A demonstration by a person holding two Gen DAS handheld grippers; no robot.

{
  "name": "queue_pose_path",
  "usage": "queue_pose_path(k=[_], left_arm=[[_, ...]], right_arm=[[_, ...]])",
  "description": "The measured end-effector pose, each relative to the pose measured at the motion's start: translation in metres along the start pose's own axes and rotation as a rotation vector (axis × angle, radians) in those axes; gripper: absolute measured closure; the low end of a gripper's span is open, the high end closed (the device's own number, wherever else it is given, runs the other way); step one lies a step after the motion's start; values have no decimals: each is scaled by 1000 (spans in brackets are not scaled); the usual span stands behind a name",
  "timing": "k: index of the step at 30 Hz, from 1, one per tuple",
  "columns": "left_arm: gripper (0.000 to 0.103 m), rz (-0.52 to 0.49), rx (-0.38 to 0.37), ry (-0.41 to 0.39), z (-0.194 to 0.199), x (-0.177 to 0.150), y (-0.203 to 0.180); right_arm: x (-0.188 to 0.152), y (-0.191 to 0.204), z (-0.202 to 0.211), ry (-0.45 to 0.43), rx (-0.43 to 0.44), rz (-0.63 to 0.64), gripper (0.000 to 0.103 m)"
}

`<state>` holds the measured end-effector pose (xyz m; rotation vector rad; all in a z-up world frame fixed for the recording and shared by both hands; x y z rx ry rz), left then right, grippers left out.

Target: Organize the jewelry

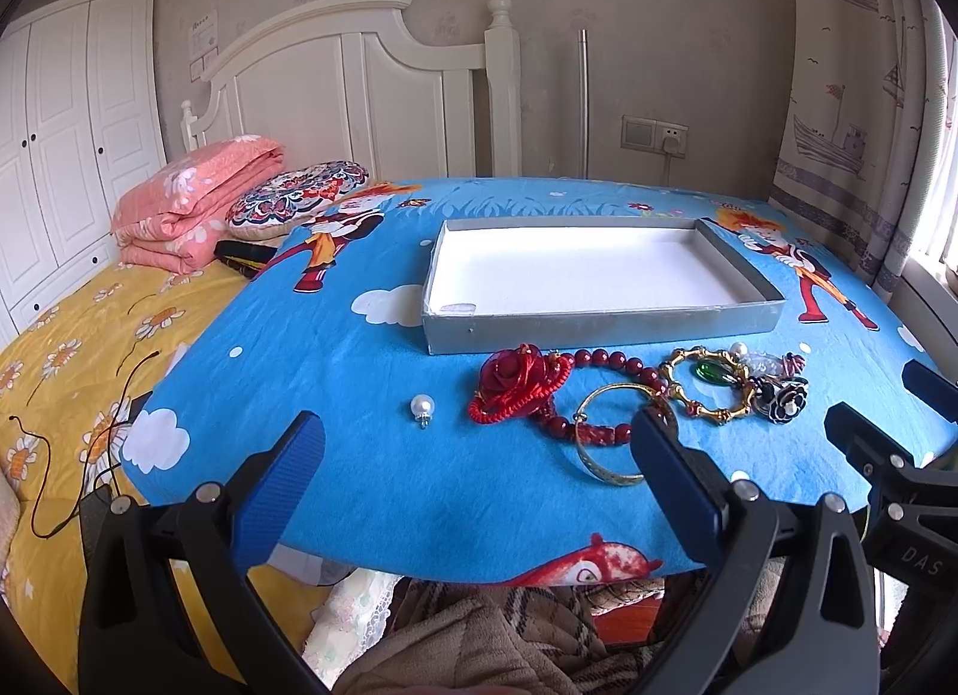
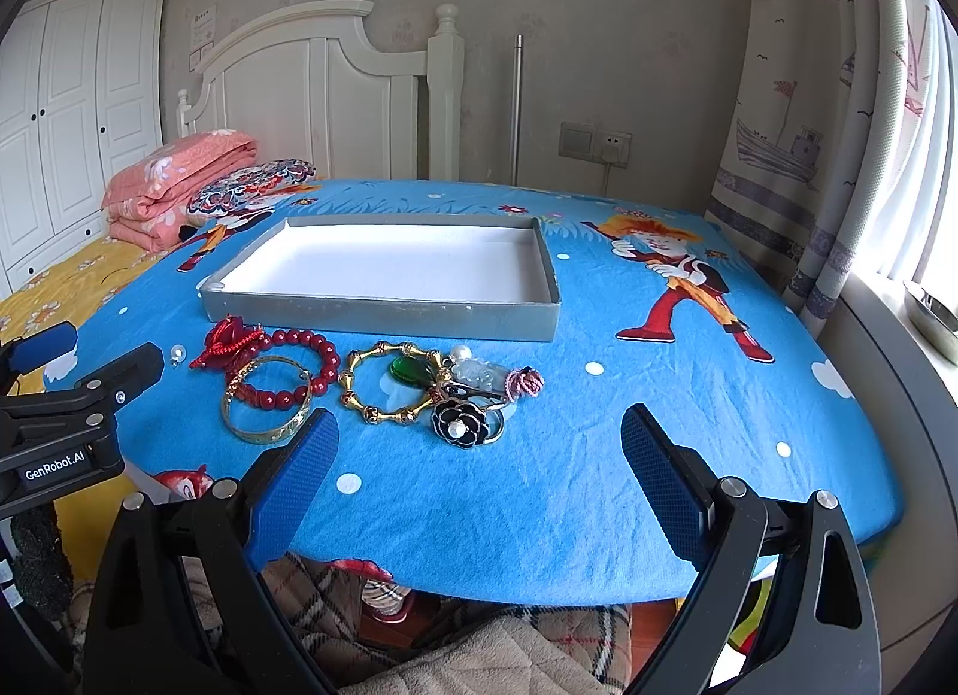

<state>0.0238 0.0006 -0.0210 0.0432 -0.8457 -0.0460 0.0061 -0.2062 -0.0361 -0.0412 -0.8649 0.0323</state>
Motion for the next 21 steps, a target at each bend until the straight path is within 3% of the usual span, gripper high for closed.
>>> queue_pose_path(k=[17, 21], left_arm=[[4, 16, -7, 18, -1, 0, 4], [4, 31, -58, 20, 2, -1, 9]], right_arm=[[1, -1, 0, 2, 2, -1, 14], [-1, 3, 0, 0, 9, 3, 14]])
Point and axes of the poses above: each gripper's, at about its wrist camera, not at the fingertips, and z roughly against the way its jaws point, y to its left, x to its top, the point moved 3 cm from there along -z, roughly the way its jaws point, and after that the axes turned 8 degrees about y, right-handed, at the moved point
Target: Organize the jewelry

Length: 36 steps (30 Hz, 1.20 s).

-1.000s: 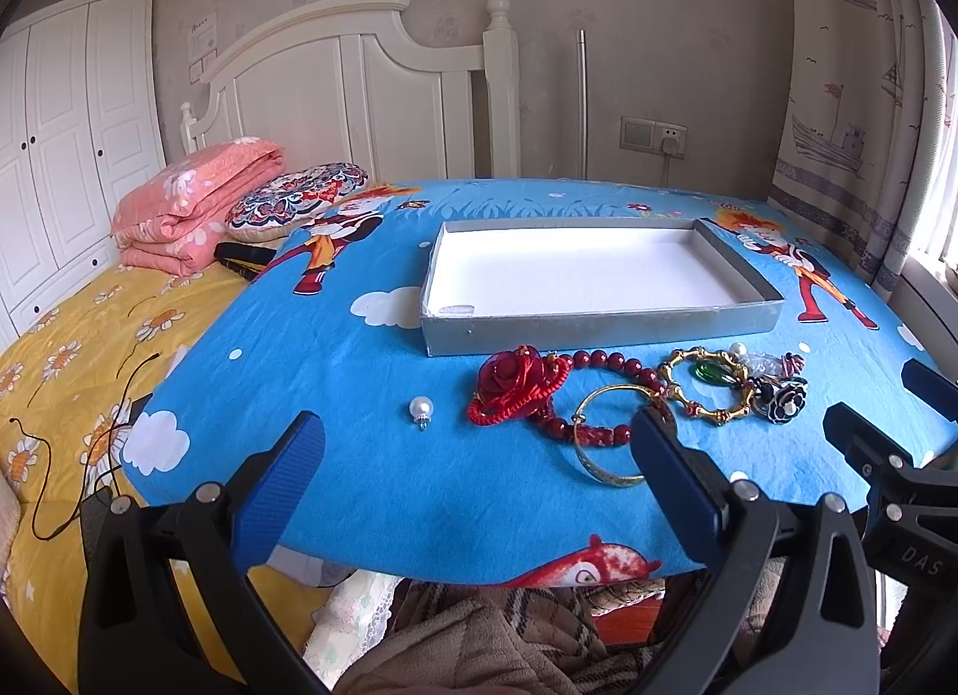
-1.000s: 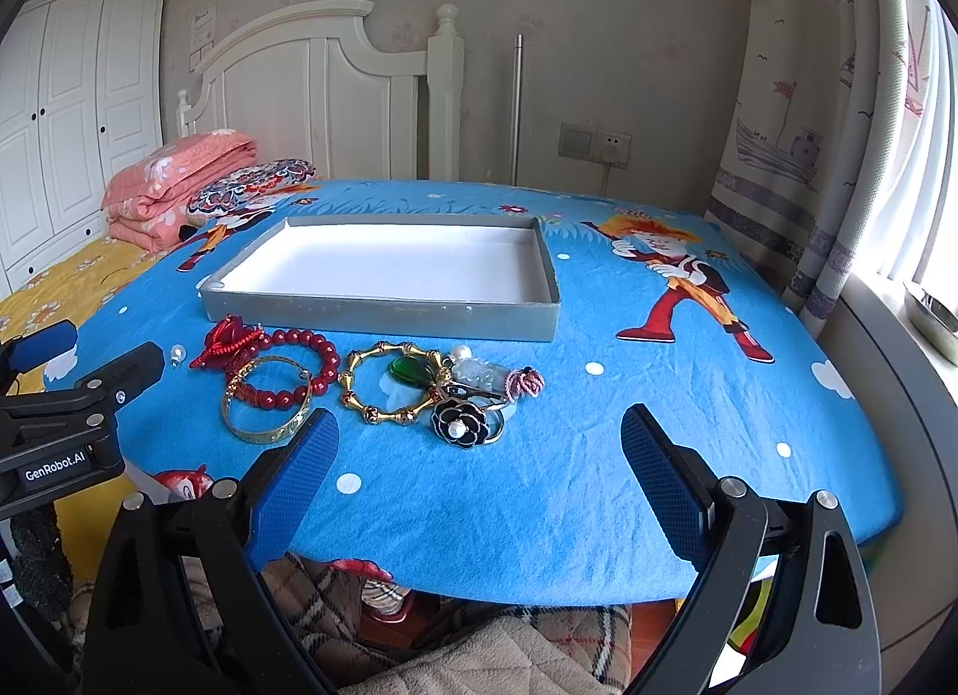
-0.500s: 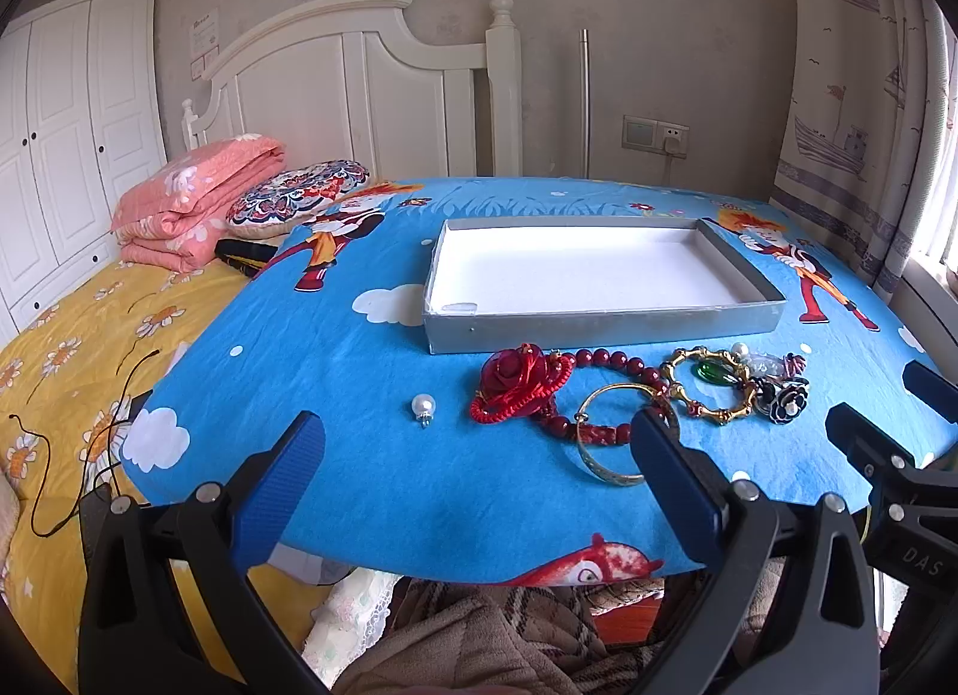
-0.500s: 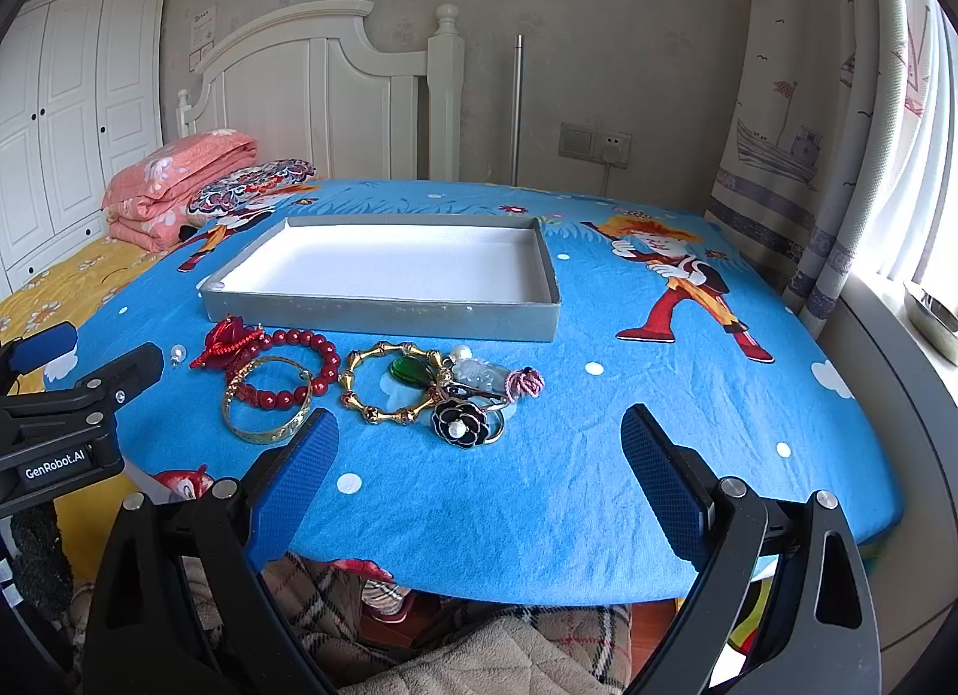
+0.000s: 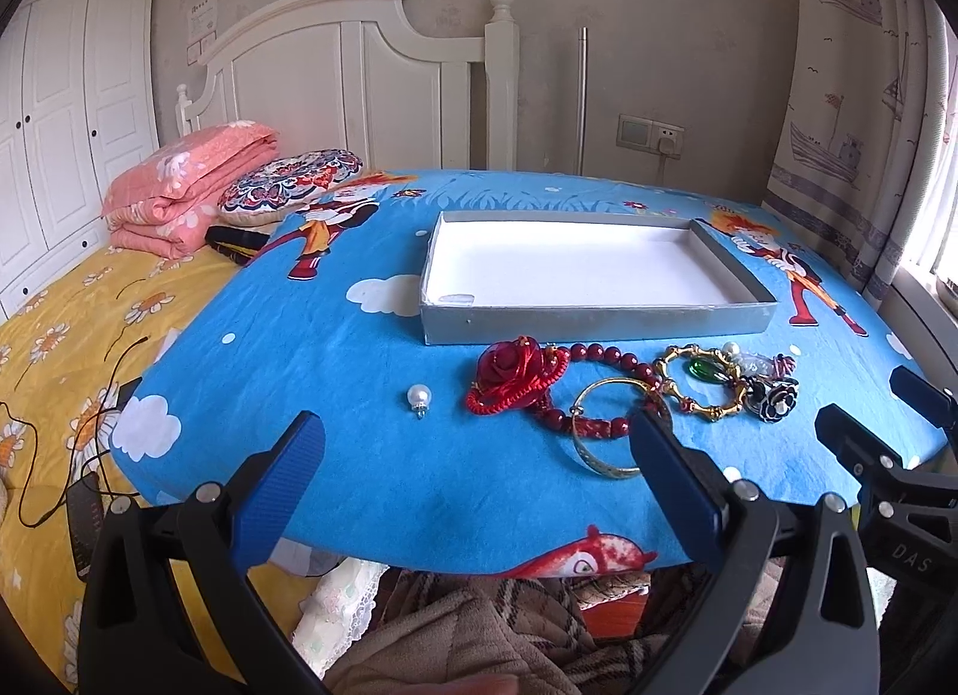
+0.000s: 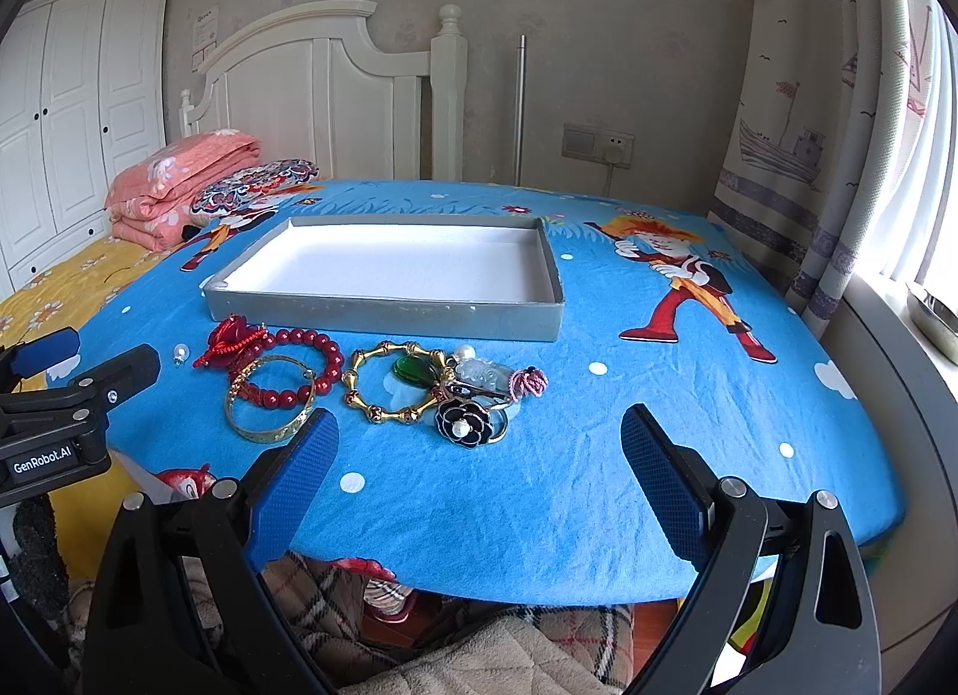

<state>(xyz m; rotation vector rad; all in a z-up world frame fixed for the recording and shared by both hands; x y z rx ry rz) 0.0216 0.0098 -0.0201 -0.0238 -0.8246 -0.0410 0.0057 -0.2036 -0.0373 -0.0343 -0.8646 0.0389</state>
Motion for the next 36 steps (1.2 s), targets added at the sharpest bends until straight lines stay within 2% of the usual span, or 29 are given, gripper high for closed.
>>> queue_pose_path(k=[5, 11, 13, 15, 16, 19, 20, 25, 28, 36], left_arm=[[4, 25, -61, -10, -4, 4, 15], [4, -13, 50, -24, -21, -3, 37], [4, -9, 58, -15, -27, -7, 43], [4, 10, 33, 5, -32, -10, 49], [6, 17, 30, 11, -34, -11, 52], [18, 18, 64, 16, -38, -12, 58], [19, 17, 72, 16, -38, -13, 60], [18, 26, 88, 15, -40, -16, 67], [10, 22, 107, -11, -37, -15, 69], [9, -11, 123, -75, -27, -11, 63]], right_arm=[[1, 0, -2, 9, 24, -5, 14], [5, 16, -15, 28, 60, 60, 14], [7, 26, -17, 16, 68, 94, 14], [9, 37, -18, 2, 78, 121, 14], [10, 41, -19, -4, 87, 130, 14], [13, 52, -23, -11, 117, 142, 14], [13, 55, -24, -9, 129, 147, 15], [13, 78, -34, 16, 185, 197, 17], [12, 90, -42, 32, 201, 220, 18], [11, 103, -72, 101, 194, 215, 21]])
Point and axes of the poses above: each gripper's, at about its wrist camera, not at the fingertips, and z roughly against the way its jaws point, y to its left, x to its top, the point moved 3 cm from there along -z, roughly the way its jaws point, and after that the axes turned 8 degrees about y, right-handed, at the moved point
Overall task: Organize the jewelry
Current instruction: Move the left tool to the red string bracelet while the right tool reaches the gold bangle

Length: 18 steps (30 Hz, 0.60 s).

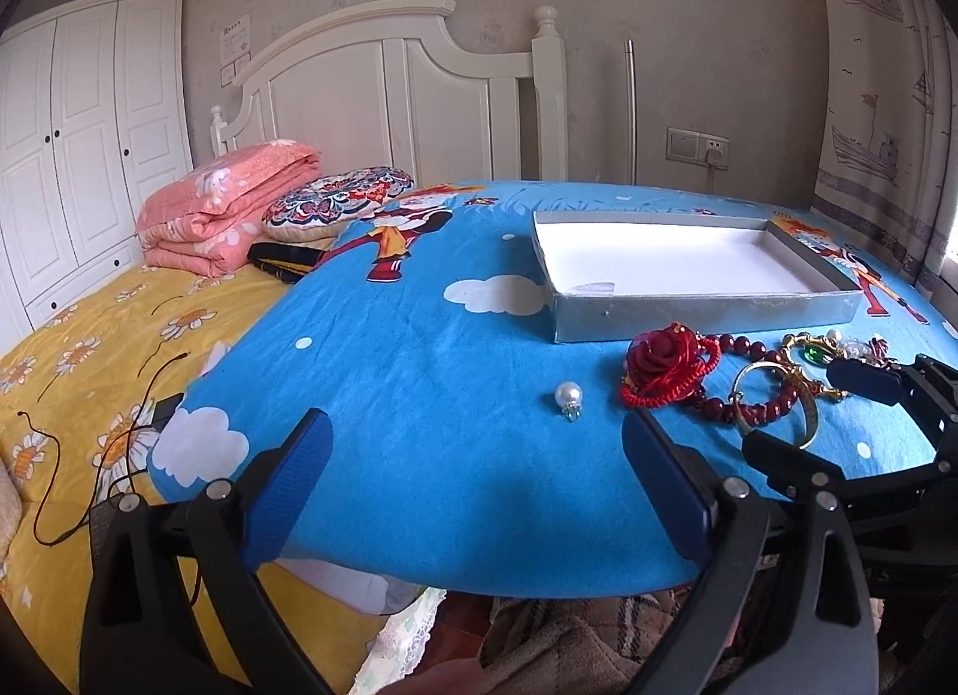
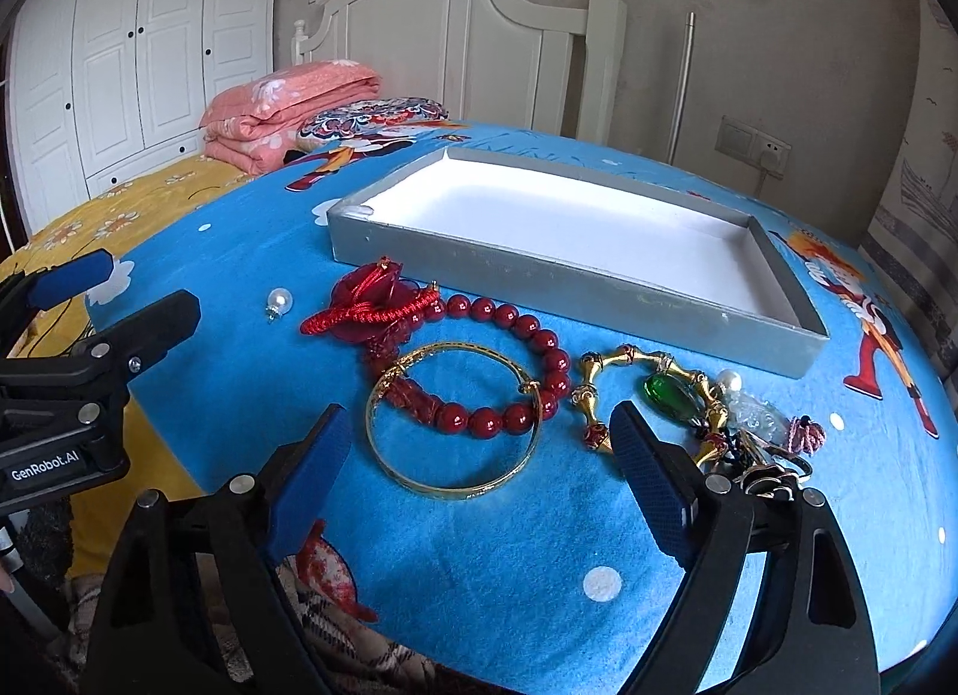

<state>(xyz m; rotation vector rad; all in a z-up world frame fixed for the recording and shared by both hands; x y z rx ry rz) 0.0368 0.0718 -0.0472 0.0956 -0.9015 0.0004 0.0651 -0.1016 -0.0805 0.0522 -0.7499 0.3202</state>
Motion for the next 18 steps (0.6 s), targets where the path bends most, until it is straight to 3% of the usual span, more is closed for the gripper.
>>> queue_pose_path(k=[7, 9, 11, 18], left_arm=[[9, -23, -32, 34, -13, 3, -7], [9, -17, -42, 48, -18, 3, -8], [9, -8, -67, 65, -23, 3, -9], [9, -48, -123, 62, -28, 6, -30]], right_arm=[[0, -2, -5, -13, -15, 1, 25], [0, -1, -3, -24, -20, 13, 39], [0, -2, 0, -35, -29, 13, 45], [0, -19, 26, -132, -36, -25, 45]])
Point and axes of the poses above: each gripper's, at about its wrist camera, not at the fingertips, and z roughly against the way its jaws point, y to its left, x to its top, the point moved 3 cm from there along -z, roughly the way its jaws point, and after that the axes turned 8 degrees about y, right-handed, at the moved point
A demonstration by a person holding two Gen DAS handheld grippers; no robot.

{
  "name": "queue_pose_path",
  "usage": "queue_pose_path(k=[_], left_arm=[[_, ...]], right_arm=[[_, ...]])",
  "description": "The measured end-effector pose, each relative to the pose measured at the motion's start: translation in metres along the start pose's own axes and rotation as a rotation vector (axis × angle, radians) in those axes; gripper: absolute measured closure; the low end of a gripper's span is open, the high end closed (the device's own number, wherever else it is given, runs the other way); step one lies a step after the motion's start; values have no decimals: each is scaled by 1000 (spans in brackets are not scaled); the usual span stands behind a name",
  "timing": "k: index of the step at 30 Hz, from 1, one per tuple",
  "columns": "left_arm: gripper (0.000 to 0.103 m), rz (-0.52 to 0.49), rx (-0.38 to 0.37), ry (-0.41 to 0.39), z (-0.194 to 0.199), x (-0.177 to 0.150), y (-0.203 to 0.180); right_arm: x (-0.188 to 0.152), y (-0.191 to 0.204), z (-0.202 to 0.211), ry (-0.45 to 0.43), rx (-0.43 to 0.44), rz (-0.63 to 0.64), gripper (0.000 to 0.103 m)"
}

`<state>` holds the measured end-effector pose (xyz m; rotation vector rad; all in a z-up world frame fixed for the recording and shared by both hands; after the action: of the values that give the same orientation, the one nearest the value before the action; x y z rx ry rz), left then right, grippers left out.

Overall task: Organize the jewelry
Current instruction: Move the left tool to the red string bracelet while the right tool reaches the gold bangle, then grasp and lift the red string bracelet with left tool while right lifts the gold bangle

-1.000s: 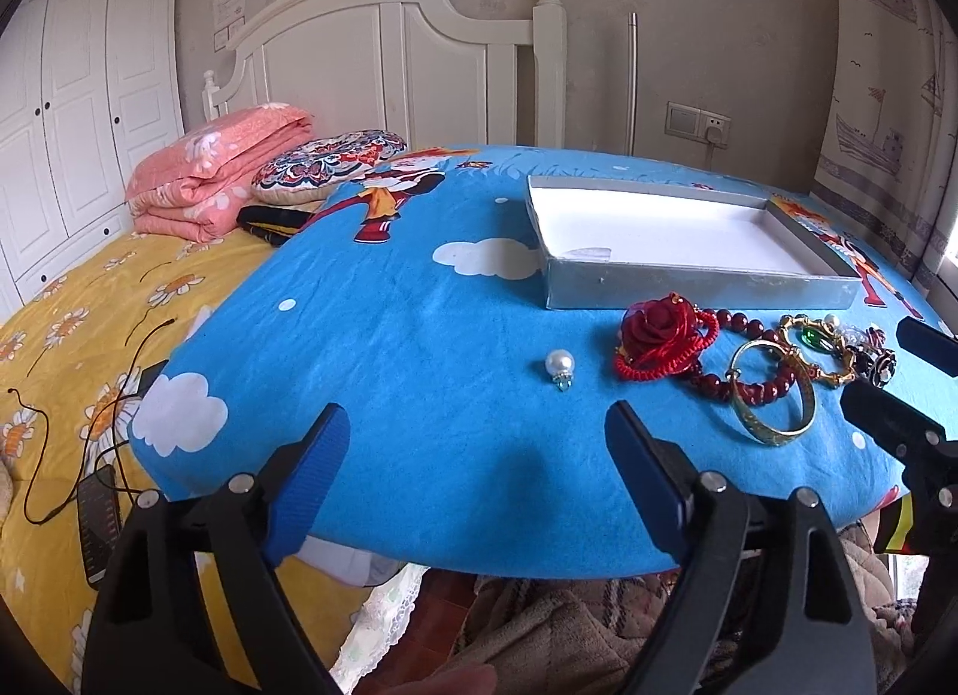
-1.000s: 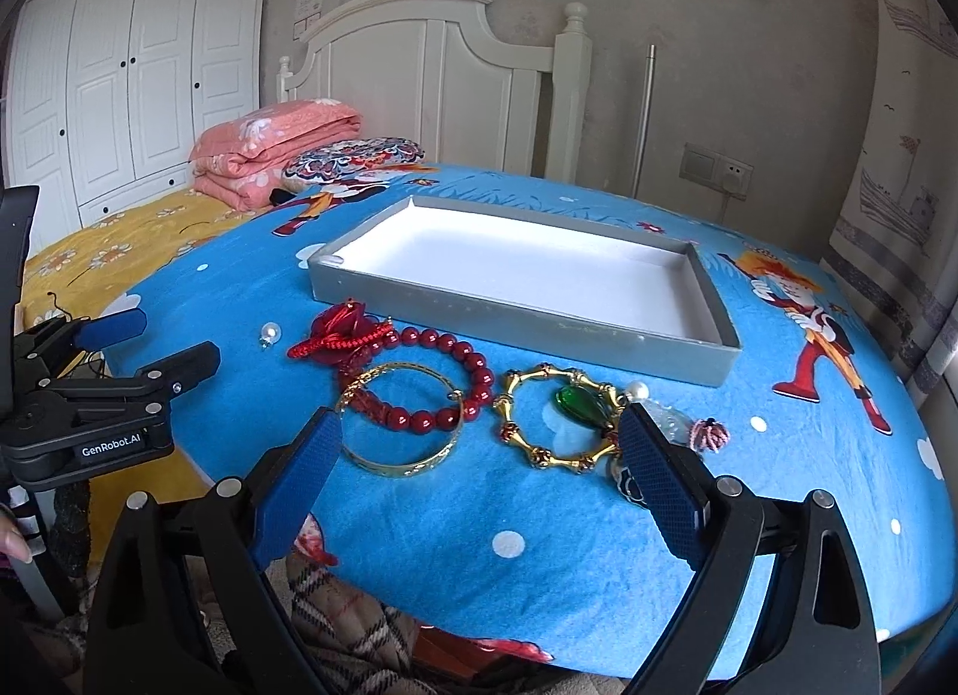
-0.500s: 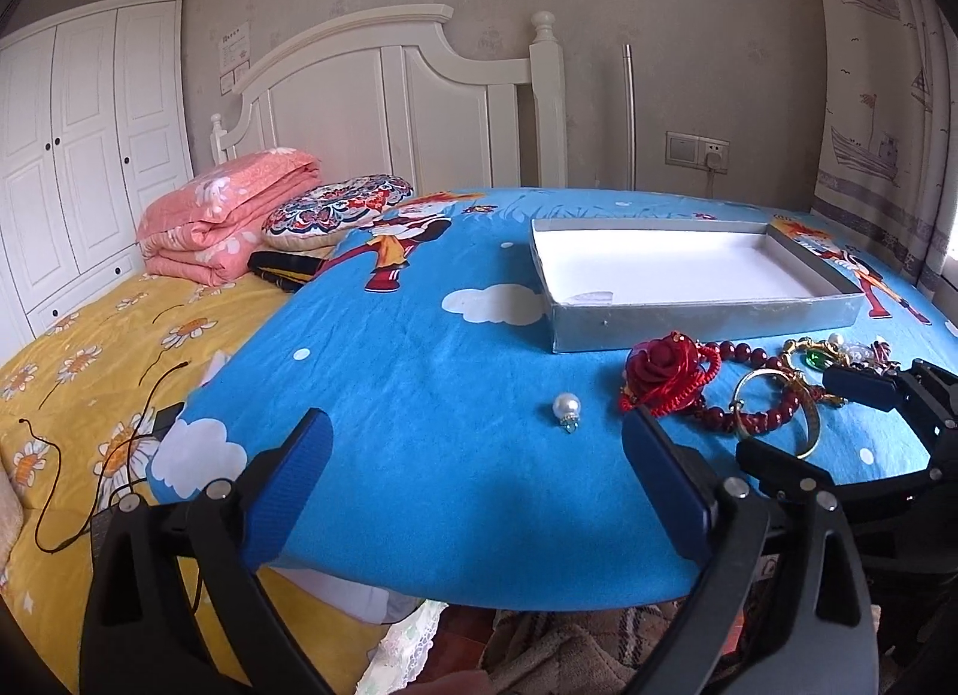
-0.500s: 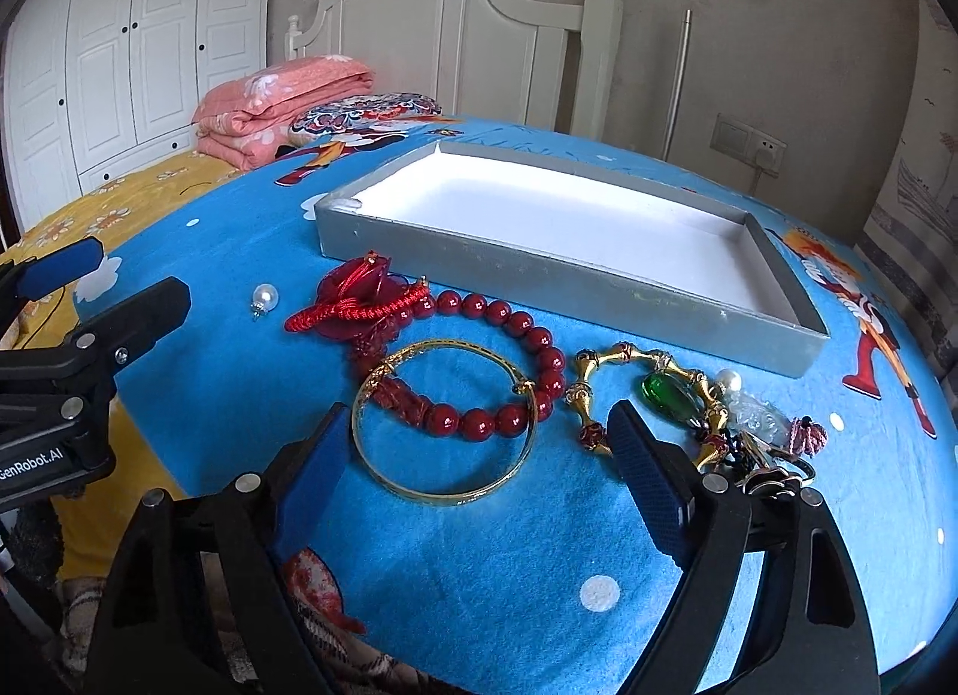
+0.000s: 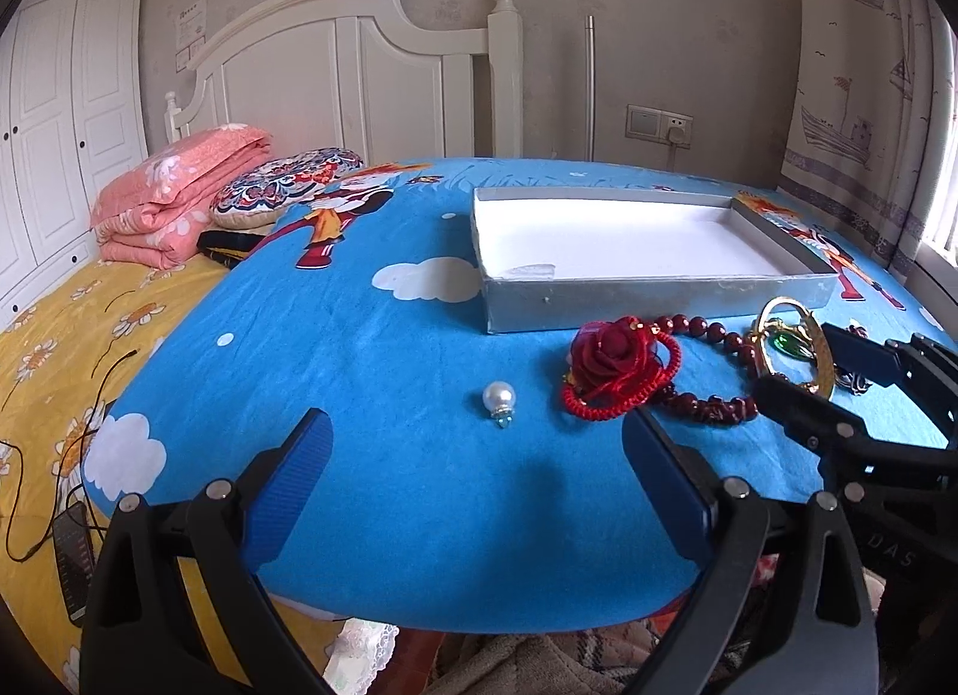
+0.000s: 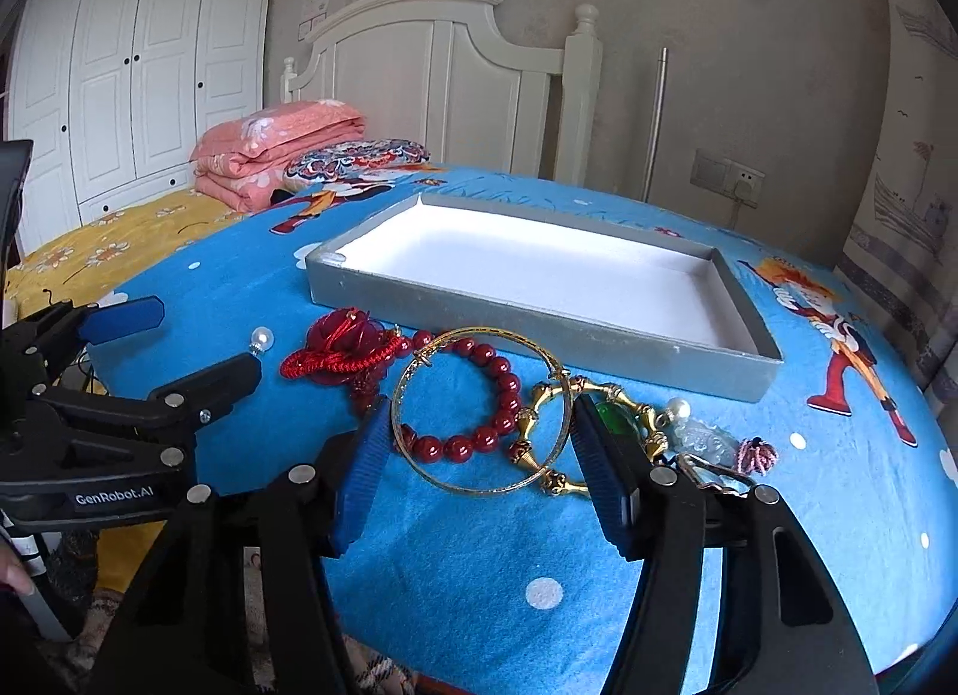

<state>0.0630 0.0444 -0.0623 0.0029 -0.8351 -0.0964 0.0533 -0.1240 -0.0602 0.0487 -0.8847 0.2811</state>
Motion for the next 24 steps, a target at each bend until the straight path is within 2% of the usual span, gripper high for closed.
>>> queue_pose_path(k=[4, 6, 8, 15, 18, 22, 24], left_arm=[[11, -75, -6, -34, -1, 5, -24], [19, -102, -21, -35, -4, 8, -34], [32, -121, -37, -26, -10, 11, -41], [46, -169, -46, -11, -23, 11, -56], [57, -173, -61, -7, -27, 12, -57], [94, -168, -71, -17, -24, 11, -57], [95, -142, -89, -29, -21, 12, -52]], right_arm=[[0, -11, 10, -27, -20, -26, 45], [0, -17, 11, -26, -25, -42, 45], [-1, -23, 11, -25, -31, -59, 45], [-2, -29, 9, -22, -34, -90, 45], [-4, -30, 10, -26, -40, -93, 45], [-5, -32, 10, -25, -43, -104, 45], [-5, -32, 10, -25, -42, -103, 45]])
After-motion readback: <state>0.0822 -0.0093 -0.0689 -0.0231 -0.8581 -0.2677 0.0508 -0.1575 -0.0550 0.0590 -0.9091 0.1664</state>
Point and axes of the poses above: each gripper's, at about its wrist camera, not at the fingertips, and z roughly against the way its jaws point, y to its left, x to its top, the point moved 3 cm from there along -z, roughly the way its jaws point, and after that the axes turned 8 degrees about y, right-handed, at the moved point
